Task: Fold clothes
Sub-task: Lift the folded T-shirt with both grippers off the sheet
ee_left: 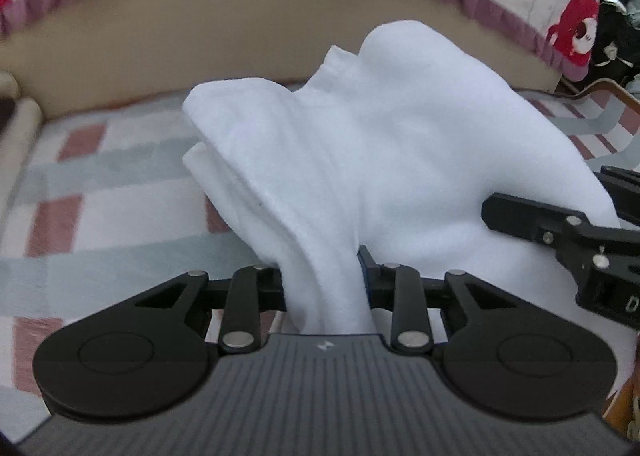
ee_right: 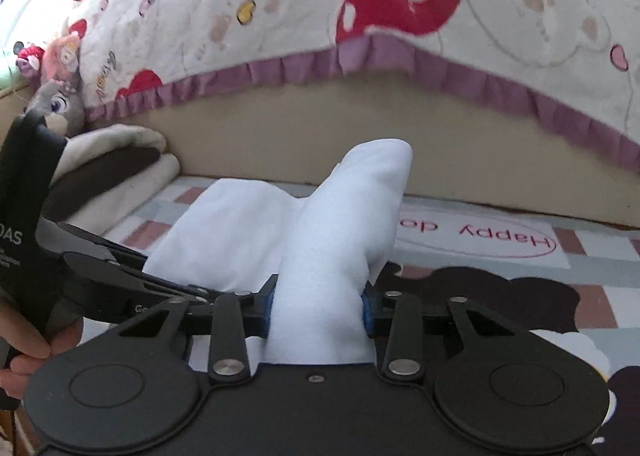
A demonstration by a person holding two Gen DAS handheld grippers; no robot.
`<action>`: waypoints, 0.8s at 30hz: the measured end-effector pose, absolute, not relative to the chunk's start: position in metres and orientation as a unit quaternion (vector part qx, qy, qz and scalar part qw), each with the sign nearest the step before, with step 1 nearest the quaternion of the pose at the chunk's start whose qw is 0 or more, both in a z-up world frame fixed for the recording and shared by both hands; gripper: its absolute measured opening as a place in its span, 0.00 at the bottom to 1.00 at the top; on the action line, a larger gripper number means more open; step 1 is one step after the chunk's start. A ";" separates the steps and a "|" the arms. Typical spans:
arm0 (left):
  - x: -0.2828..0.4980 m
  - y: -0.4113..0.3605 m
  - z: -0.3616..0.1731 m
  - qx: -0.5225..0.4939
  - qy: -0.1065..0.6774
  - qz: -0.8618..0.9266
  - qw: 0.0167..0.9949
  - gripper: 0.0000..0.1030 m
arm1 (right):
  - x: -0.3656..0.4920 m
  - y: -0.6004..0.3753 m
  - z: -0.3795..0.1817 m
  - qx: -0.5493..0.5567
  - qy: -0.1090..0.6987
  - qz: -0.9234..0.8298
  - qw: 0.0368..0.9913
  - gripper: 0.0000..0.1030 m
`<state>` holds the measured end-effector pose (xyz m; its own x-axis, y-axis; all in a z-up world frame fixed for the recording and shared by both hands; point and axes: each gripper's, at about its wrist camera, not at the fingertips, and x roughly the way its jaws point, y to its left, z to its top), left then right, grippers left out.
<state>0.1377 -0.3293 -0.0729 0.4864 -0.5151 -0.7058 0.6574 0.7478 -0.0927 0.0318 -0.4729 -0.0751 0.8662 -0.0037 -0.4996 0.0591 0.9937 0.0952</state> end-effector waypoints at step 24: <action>0.059 -0.206 0.039 0.060 0.282 -0.287 0.913 0.28 | -0.027 -0.398 0.049 0.064 0.224 0.054 0.971 0.41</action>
